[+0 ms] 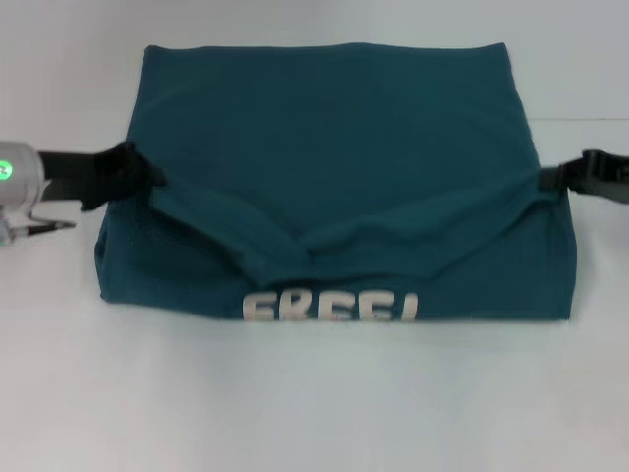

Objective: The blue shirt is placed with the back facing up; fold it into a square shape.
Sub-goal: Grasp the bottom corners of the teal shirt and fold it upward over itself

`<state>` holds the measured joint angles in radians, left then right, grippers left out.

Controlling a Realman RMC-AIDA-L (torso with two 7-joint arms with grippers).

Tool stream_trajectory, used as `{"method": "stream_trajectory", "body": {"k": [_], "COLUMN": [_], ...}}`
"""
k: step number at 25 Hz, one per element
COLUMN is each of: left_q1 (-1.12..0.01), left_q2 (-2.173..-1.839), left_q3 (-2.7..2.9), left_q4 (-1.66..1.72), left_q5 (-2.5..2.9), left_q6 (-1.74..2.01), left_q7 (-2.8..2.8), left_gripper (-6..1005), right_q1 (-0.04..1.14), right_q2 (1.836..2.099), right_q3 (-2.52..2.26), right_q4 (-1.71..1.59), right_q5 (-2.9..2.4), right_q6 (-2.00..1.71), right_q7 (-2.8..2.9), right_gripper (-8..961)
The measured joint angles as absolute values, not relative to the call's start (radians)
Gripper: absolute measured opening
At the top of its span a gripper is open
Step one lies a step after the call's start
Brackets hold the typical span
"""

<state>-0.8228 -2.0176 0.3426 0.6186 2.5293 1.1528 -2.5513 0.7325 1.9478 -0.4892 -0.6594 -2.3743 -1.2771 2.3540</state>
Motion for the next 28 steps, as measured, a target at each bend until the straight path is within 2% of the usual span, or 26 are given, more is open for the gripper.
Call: {"method": "stream_trajectory", "body": {"k": [8,14,22,28], "left_q1": [-0.881,-0.912,-0.938,-0.945], "left_q2": [-2.059,-2.067,-2.062,-2.065], "left_q3": [0.462,0.523,0.527,0.527], "left_q4": [0.590,0.565,0.542,0.538], "left_q5": [2.529,2.529,2.532,2.533], "left_q6": [0.895,0.805,0.737,0.715], "left_q7": [-2.551,-2.553,-2.562,-2.561], "left_gripper": [43,44,46,47], "right_q1": [0.797,0.837,0.894,0.927], "right_q2": [1.965,1.966,1.937,1.934], "right_q3": [-0.614,-0.678,-0.686,-0.720], "right_q4": [-0.599,-0.570,-0.517,-0.475], "right_q5": [-2.376,-2.377,-2.392,-2.401], "right_q6": [-0.983,-0.872,-0.815,-0.777], "right_q7": [2.361,2.362,2.374,2.376], "right_gripper": [152,162,177,187]}}
